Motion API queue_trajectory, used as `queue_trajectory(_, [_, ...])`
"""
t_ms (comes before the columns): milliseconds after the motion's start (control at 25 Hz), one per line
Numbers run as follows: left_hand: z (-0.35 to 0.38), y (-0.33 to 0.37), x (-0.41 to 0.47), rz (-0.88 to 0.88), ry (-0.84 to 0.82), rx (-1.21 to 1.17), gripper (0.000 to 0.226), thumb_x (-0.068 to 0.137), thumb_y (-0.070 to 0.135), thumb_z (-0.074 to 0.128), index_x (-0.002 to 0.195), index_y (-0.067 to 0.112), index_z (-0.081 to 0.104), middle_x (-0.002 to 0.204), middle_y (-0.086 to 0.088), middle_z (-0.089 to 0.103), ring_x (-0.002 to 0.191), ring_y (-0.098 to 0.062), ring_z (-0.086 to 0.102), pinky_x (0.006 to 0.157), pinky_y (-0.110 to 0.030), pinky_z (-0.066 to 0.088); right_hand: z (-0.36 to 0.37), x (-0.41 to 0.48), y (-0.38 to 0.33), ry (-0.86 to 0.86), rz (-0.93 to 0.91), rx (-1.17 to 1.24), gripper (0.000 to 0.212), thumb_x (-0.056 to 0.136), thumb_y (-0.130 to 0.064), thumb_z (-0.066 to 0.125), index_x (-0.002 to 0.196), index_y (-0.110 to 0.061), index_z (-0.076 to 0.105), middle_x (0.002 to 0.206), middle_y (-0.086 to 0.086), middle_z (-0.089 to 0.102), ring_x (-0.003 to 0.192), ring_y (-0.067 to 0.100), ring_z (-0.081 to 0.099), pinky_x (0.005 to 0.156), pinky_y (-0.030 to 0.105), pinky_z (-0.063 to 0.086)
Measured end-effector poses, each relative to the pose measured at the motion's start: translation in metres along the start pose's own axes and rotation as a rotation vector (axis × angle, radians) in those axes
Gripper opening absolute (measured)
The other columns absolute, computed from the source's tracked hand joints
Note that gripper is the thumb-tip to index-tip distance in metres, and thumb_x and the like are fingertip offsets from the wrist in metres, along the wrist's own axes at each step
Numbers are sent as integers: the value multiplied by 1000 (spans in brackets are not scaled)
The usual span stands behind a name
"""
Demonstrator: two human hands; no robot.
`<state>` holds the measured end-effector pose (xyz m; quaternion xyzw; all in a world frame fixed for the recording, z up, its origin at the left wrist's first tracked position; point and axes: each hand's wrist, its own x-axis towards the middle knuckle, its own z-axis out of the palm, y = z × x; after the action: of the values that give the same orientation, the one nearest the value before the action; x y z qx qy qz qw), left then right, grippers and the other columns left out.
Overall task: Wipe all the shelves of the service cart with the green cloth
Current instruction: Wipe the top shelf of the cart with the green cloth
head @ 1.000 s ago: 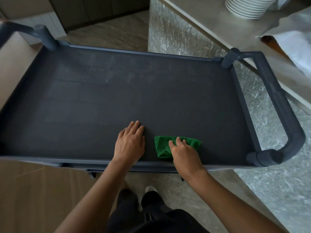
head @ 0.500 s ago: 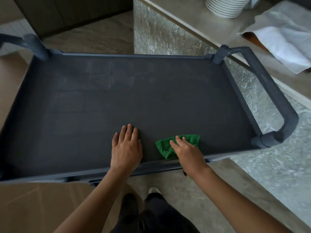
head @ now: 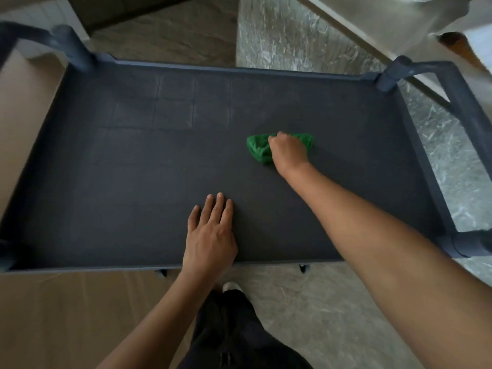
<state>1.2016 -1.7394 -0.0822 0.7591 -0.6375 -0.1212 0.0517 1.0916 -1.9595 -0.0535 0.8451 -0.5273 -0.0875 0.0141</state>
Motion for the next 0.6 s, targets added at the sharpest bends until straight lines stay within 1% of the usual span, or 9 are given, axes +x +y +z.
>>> queue_trajectory(80, [-1, 0, 0, -8, 1, 5, 56, 97, 26, 34, 151, 16, 24, 159, -4, 17, 148, -22, 7, 118, -40, 4, -12, 39, 3, 4, 59, 66, 30, 94, 2, 38, 112, 3, 62, 112, 24, 63, 106, 41, 60, 84, 44, 47])
queue_trajectory(160, [-2, 1, 0, -15, 19, -2, 54, 96, 26, 37, 149, 16, 31, 157, -4, 24, 147, -22, 14, 117, -41, 9, -19, 59, 9, 3, 108, 131, 28, 94, 0, 41, 111, 3, 63, 111, 25, 64, 106, 40, 60, 86, 41, 47])
queue_trajectory(240, [-3, 1, 0, -28, 42, -10, 53, 95, 27, 36, 147, 16, 35, 155, -4, 29, 146, -21, 19, 117, -41, 14, -18, 59, 12, 3, 89, 132, 28, 95, -1, 42, 112, 2, 63, 112, 25, 63, 105, 40, 59, 85, 40, 46])
queue_trajectory(360, [-3, 3, -1, -39, 56, -1, 56, 92, 29, 31, 145, 16, 39, 154, -3, 33, 145, -21, 23, 116, -40, 17, -16, 35, 15, -35, 19, 81, 29, 96, 0, 41, 117, -2, 62, 112, 23, 63, 102, 40, 60, 83, 40, 47])
queue_trajectory(480, [-5, 4, -1, -44, 62, 3, 55, 92, 28, 32, 144, 16, 41, 153, -3, 35, 144, -21, 25, 115, -41, 20, -14, -11, 13, -76, -43, 34, 33, 93, 5, 38, 117, -2, 59, 110, 20, 61, 99, 38, 60, 80, 42, 47])
queue_trajectory(600, [-3, 3, 0, -42, 54, -1, 52, 94, 28, 36, 146, 18, 38, 155, -2, 31, 145, -20, 21, 116, -40, 18, -6, -72, 3, -97, -73, 20, 40, 92, 6, 32, 127, -5, 50, 118, 17, 54, 105, 34, 57, 80, 41, 47])
